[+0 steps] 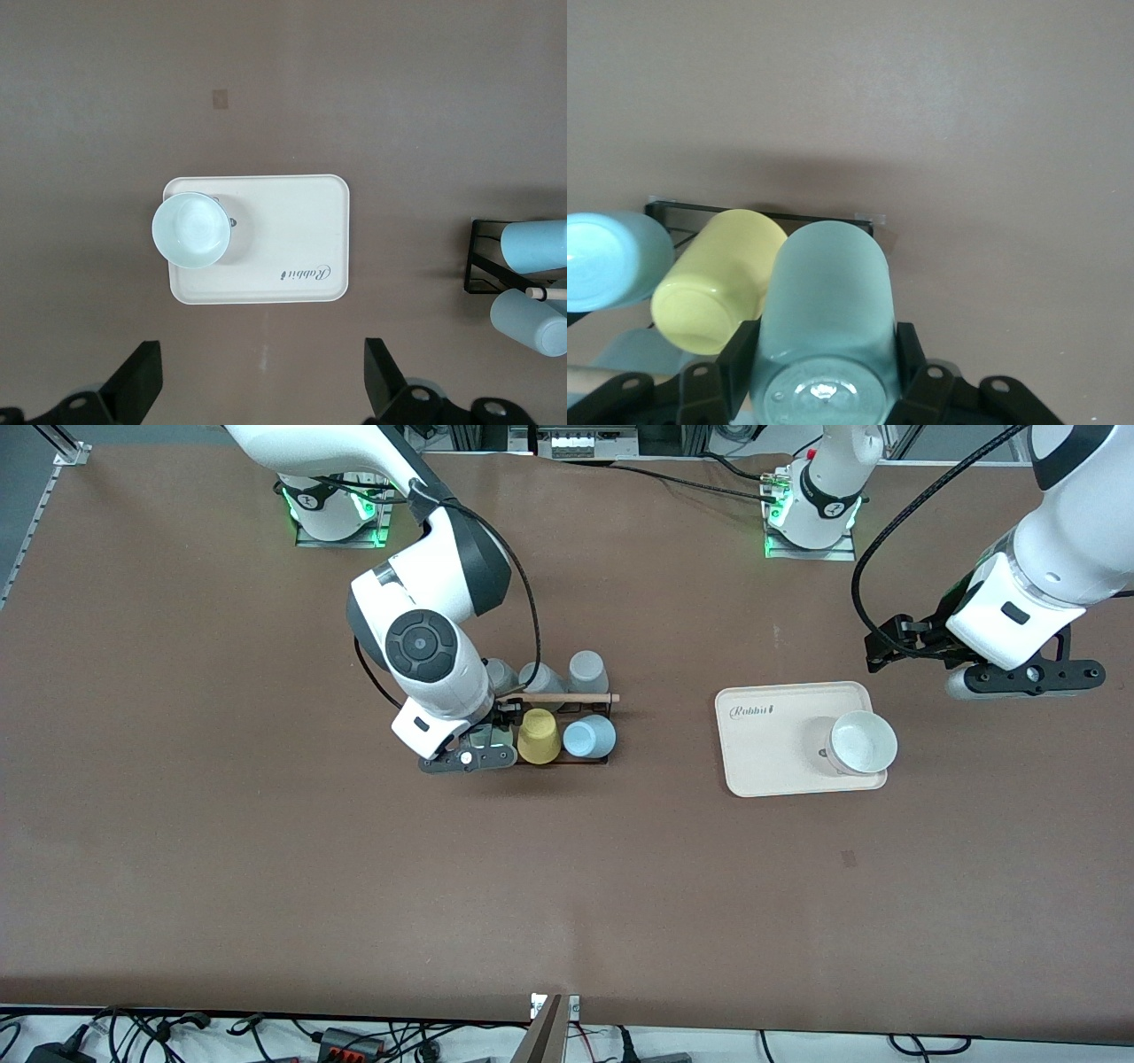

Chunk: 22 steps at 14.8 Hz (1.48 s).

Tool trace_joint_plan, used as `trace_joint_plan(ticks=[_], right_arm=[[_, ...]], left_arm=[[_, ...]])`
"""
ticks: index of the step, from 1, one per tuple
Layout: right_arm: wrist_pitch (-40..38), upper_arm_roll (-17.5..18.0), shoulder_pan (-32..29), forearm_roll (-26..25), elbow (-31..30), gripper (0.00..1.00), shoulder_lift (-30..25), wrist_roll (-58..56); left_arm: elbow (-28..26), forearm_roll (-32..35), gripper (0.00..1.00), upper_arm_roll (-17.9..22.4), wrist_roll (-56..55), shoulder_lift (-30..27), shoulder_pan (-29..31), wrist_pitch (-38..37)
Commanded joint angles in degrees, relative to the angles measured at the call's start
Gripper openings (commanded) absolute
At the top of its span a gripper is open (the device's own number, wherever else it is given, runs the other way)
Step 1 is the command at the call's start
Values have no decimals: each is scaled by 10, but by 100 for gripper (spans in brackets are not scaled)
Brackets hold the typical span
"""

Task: Hang scattered cups on rack with three cups
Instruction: 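Hang the mint-green cup on the peg beside the yellow cup, release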

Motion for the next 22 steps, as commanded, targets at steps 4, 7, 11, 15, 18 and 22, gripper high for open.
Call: trace_joint_plan(ticks=[4, 7, 11, 15, 18, 22], right_arm=[[13, 1, 13, -12, 27, 30, 31, 38], [13, 1, 12, -11, 27, 30, 38, 37], [27, 1, 12, -11, 28, 31, 60, 38], [35, 1, 13, -11, 27, 100, 65, 42], [16, -4, 5, -10, 52, 100, 53, 65], [-57, -12, -8, -11, 130, 100, 51, 63]], left_arm=[[-28, -9, 100, -5, 52, -21, 10, 12], [-28, -9, 100, -6, 57, -21, 9, 11], [-26, -9, 100, -6, 57, -21, 9, 11], [-26, -17, 100, -5, 56, -21, 9, 9], [-25, -17, 100, -5, 57, -21, 9, 8], [-20, -18, 100, -5, 58, -26, 9, 0]])
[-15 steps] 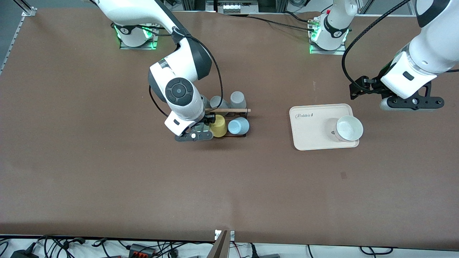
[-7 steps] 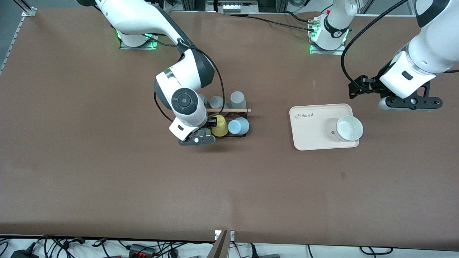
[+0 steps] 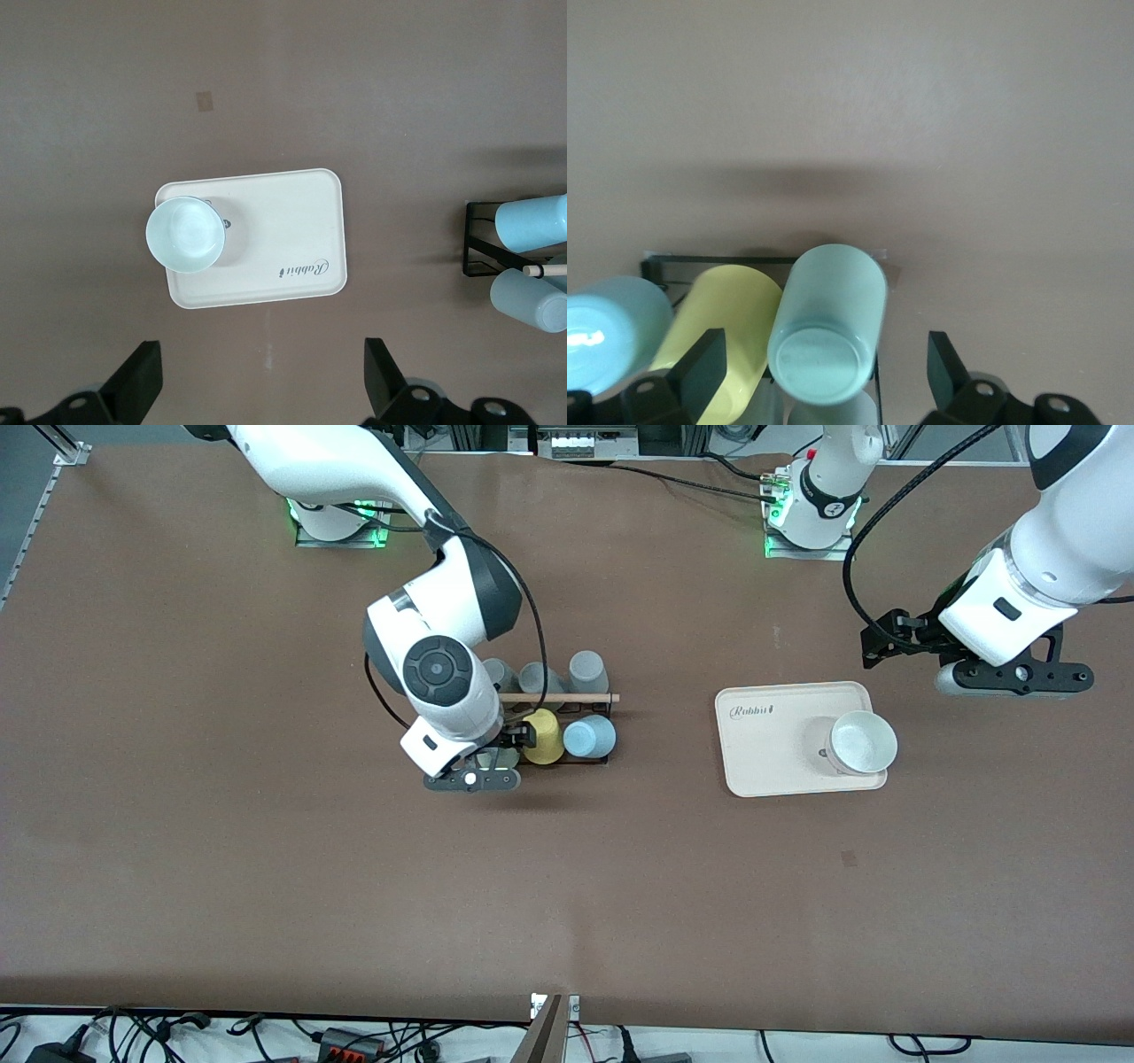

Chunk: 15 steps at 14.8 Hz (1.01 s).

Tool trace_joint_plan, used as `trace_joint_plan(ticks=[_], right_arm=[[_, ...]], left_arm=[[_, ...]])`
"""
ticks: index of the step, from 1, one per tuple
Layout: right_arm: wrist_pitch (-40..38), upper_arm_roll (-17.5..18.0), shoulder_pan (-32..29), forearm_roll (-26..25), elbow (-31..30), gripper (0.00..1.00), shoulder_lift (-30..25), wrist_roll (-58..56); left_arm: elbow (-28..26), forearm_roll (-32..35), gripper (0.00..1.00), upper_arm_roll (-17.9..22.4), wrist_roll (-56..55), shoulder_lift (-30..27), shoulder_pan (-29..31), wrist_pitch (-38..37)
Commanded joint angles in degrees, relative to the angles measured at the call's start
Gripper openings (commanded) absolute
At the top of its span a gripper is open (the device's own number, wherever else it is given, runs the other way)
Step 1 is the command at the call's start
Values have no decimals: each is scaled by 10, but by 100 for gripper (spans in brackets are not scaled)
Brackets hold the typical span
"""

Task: Hang scattered cups on rack with three cups
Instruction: 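Pull the open right gripper back from the rack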

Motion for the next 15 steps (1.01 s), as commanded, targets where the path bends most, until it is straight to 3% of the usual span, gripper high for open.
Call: trace_joint_plan(ticks=[1, 8, 15], right_arm=[[-61, -2, -20, -7, 64, 100, -1, 9], [-88, 0, -177, -10, 72, 100, -50, -101], [-123, -1, -264, -13, 70, 100, -88, -200]], left_arm=[[-16, -11, 100, -4, 16, -20, 9, -1], [-15, -15, 100, -5, 15, -18, 8, 4], [-14, -27, 100, -4, 15, -18, 9, 5]])
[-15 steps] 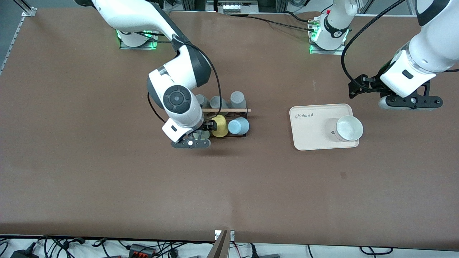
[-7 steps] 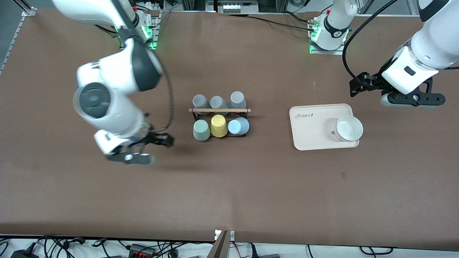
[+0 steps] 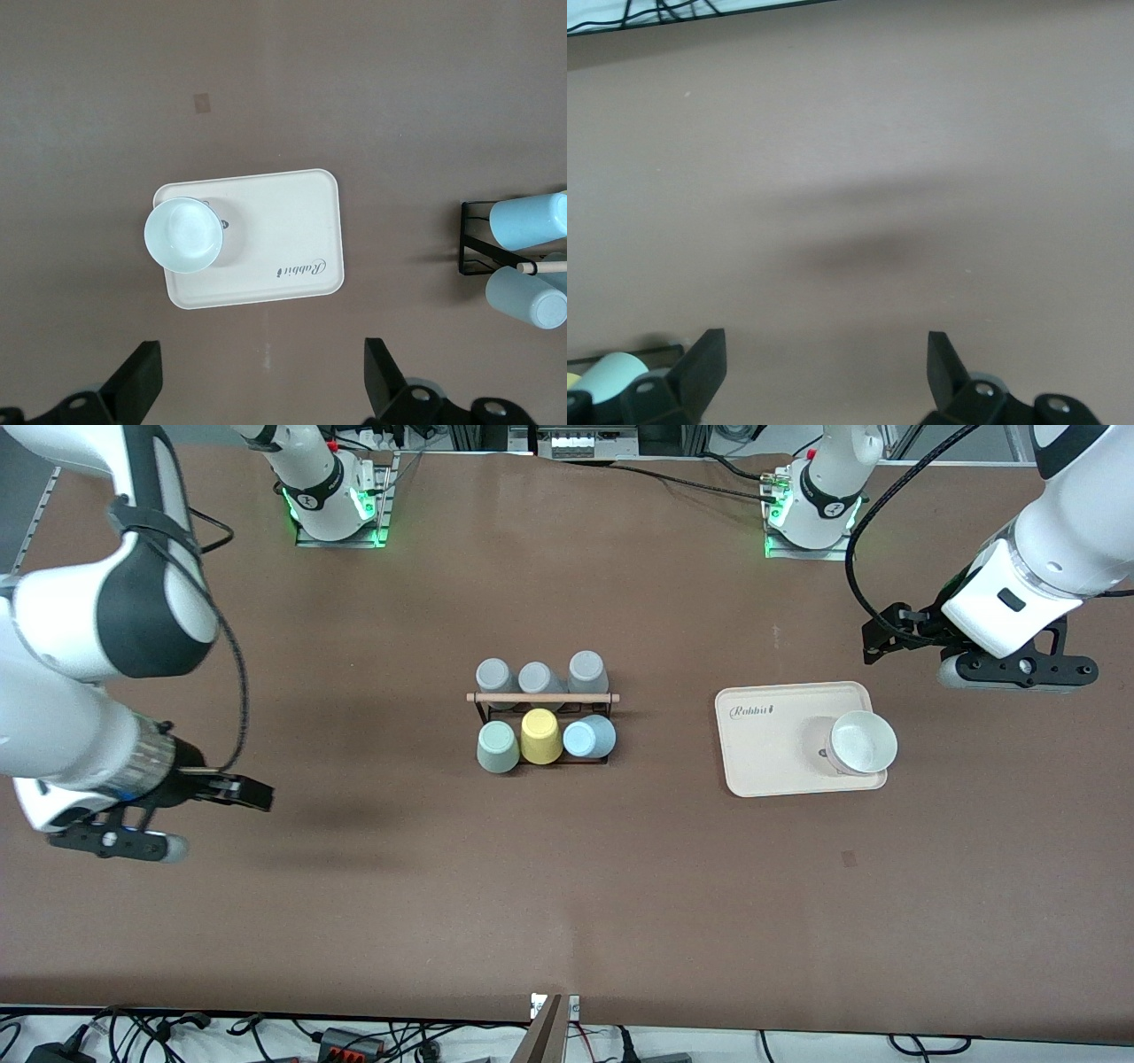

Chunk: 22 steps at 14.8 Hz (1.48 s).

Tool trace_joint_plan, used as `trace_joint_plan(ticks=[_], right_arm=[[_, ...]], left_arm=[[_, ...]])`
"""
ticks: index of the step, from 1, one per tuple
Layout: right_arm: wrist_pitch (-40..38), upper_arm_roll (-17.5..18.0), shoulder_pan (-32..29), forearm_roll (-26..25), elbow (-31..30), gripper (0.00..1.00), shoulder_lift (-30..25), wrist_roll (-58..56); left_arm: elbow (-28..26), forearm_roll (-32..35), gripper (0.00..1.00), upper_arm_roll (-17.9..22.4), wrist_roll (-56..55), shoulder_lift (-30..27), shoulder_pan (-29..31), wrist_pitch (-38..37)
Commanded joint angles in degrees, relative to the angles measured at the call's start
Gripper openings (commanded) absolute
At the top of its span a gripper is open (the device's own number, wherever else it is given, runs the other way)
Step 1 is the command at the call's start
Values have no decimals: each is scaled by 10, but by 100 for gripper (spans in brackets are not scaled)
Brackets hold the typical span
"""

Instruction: Hang scattered cups on rack with three cups

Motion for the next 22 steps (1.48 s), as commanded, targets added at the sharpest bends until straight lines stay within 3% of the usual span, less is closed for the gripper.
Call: trace_joint_plan(ticks=[1, 4, 7, 13, 22], right_arm=[[-29, 10, -16, -4, 0, 100, -22, -40], [-31, 7, -38, -4, -13, 100, -51, -72], [-16, -16, -43, -4, -68, 100, -100, -145], [-8, -15, -47, -24, -127, 100, -162, -151], [122, -16, -61, -23, -410, 100, -334, -173]], left_arm=[[-14, -24, 100, -2, 11, -15, 8, 7], [-14, -24, 100, 0, 11, -14, 8, 9], [-14, -23, 100, 1, 12, -15, 8, 9], [-15, -23, 100, 4, 21, -12, 10, 4], [-15, -16, 100, 5, 19, -13, 10, 4]])
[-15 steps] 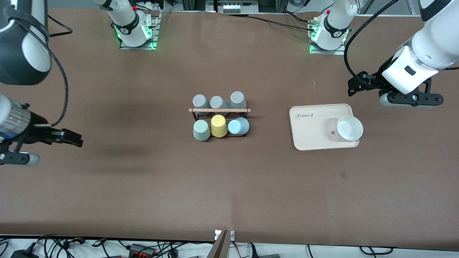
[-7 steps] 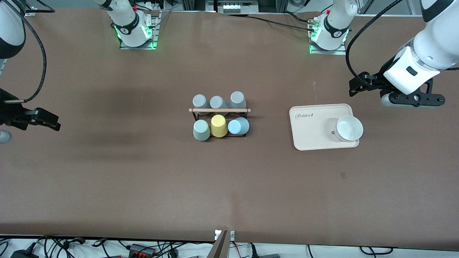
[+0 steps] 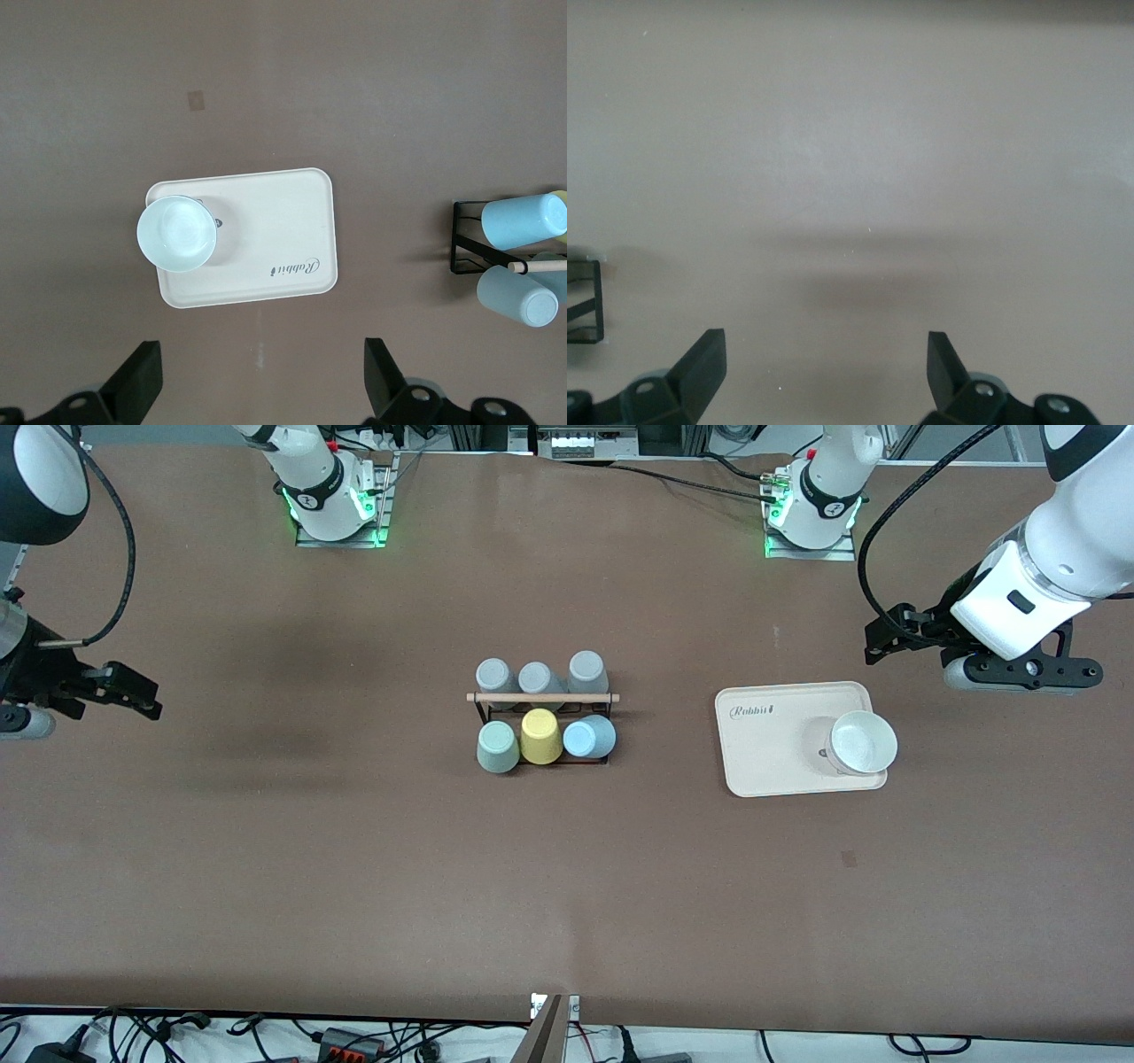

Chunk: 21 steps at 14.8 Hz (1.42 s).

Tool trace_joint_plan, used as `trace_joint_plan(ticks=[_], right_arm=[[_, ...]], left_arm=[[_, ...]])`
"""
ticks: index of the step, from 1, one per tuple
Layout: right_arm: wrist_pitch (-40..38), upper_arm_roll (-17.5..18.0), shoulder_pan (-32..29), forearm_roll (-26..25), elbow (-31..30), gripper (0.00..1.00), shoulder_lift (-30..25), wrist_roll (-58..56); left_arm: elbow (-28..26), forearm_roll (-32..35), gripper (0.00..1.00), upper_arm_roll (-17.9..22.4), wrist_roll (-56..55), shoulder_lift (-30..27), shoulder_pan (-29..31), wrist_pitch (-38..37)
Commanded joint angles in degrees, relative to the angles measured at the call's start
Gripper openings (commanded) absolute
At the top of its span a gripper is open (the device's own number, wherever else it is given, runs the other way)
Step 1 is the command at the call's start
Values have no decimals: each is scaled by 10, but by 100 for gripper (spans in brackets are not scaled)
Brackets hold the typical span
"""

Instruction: Hang scattered cups on rack with three cups

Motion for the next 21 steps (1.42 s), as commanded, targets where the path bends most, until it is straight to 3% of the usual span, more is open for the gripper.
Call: trace_joint_plan(ticks=[1, 6, 13, 21], right_arm=[[36, 2, -4, -5, -98, 100, -72, -12], [-21, 4, -3, -8, -78, 100, -68, -13], [11, 3, -3, 1, -81, 100, -67, -12], [-6, 3, -3, 2, -83, 100, -73, -11]], left_arm=[[-14, -2, 100, 1, 12, -11, 4, 6], [-14, -3, 100, 1, 15, -11, 5, 4], [-14, -3, 100, 1, 15, -11, 5, 3], [-14, -3, 100, 1, 12, -11, 5, 3]])
